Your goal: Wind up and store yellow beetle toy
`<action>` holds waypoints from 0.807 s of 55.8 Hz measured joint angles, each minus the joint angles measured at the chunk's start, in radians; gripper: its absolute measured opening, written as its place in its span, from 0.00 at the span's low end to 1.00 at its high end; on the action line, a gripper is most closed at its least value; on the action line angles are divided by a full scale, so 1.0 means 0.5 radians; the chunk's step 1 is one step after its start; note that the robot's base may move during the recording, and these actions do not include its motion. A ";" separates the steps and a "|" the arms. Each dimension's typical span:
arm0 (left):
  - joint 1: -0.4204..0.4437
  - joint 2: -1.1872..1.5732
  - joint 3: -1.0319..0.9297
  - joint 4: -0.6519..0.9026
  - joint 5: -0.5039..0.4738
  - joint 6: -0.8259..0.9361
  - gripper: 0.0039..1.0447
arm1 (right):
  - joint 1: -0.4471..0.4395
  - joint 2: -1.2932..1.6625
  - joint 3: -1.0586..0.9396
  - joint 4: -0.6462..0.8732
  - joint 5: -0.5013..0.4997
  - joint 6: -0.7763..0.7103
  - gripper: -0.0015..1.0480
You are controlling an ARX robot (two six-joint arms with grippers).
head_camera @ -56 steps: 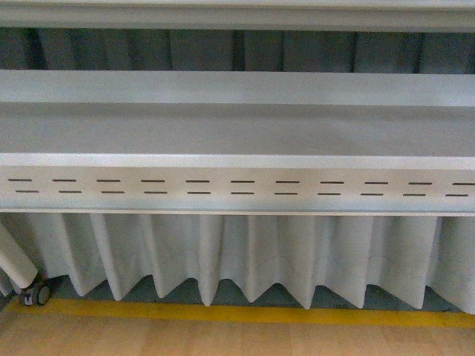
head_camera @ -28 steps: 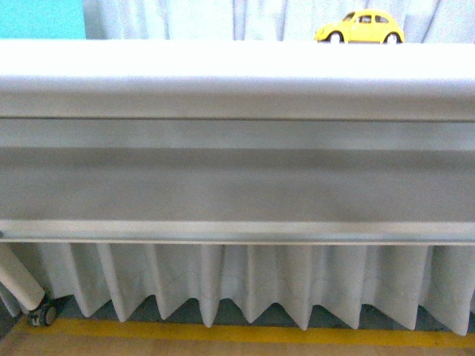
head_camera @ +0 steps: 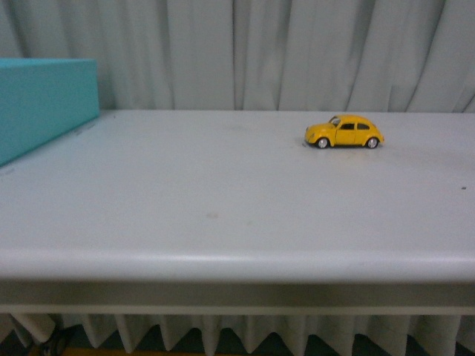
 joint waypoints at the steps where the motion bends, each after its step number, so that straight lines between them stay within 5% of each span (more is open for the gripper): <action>1: 0.000 0.000 0.000 -0.002 0.004 0.000 0.94 | 0.000 -0.001 0.000 -0.002 0.002 0.002 0.94; 45: 0.000 0.000 0.000 0.005 0.002 0.000 0.94 | 0.000 0.000 0.000 0.011 0.002 -0.003 0.94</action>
